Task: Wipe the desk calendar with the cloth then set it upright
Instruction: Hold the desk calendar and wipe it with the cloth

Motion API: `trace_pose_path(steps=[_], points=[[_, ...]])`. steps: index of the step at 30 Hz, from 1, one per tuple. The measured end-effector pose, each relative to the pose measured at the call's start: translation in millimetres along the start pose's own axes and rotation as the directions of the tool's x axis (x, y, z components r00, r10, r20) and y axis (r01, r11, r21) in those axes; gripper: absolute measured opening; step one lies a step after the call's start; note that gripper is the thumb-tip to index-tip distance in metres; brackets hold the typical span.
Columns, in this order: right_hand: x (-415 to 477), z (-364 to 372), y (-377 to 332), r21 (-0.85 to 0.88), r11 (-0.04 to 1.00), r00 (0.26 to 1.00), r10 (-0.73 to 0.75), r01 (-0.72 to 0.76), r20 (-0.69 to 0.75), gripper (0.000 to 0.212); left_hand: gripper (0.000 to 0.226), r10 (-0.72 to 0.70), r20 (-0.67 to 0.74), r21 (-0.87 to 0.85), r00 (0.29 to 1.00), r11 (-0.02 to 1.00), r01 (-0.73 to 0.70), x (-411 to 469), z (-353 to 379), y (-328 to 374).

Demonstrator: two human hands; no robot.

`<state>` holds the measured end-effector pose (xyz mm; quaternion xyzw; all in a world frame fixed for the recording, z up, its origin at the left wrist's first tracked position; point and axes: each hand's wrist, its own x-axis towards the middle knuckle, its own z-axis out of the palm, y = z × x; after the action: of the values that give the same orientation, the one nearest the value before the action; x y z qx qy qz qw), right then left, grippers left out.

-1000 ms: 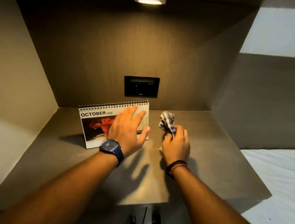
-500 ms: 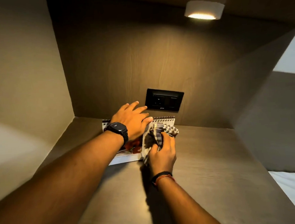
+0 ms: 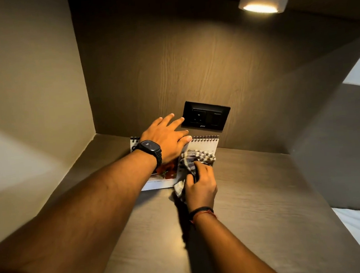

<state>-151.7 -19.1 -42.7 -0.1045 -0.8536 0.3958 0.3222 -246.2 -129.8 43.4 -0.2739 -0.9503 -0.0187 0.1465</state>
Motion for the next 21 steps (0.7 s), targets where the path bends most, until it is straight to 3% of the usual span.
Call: trace_pose_path(steps=[2, 4, 7, 9, 12, 14, 16, 19, 21], points=[[-5.5, 0.2, 5.4, -0.081, 0.990, 0.983, -0.099, 0.112, 0.155, 0.036, 0.054, -0.002, 0.004, 0.001, 1.000, 1.000, 0.002, 0.3, 0.4, -0.3], [-6.2, -2.8, 14.8, -0.137, 0.983, 0.974, -0.092, 0.122, 0.207, 0.035, 0.054, -0.001, -0.003, -0.003, 1.000, 1.000, 0.001, 0.5, 0.7, -0.3], [2.9, -9.5, 14.0, -0.047, 0.982, 0.982, 0.185, -0.184, 0.033, 0.031, 0.055, -0.005, -0.009, -0.008, 1.000, 1.000, 0.005, 0.0, 0.3, -0.5], [12.6, -9.7, 7.3, 0.006, 0.963, 0.962, 0.270, -0.270, -0.045, 0.034, 0.055, -0.009, -0.014, -0.001, 1.000, 1.000, 0.009, -0.4, 0.5, -0.2], [14.9, -7.4, -1.5, 0.031, 0.982, 0.982, 0.187, -0.187, -0.013, 0.036, 0.055, -0.009, -0.012, -0.004, 1.000, 1.000, 0.009, -0.5, 0.4, 0.2], [4.4, -5.1, 0.4, -0.001, 0.998, 0.995, 0.060, -0.060, 0.085, 0.034, 0.054, -0.005, -0.013, -0.007, 1.000, 1.000, 0.005, -0.8, 0.3, 0.0], [-4.1, -4.4, 8.0, -0.051, 0.998, 0.984, 0.044, -0.036, 0.170, 0.033, 0.055, -0.001, -0.012, -0.006, 1.000, 1.000, 0.001, -0.4, -0.1, -0.3], [3.6, -9.4, 13.1, -0.004, 0.940, 0.940, 0.342, -0.342, 0.019, 0.032, 0.055, -0.005, -0.011, 0.000, 1.000, 1.000, 0.005, -0.4, -0.1, 0.0], [12.5, -13.2, 9.5, 0.069, 0.904, 0.901, 0.427, -0.422, -0.082, 0.034, 0.054, -0.006, -0.011, 0.002, 1.000, 1.000, 0.006, 0.2, -0.1, 0.1]])
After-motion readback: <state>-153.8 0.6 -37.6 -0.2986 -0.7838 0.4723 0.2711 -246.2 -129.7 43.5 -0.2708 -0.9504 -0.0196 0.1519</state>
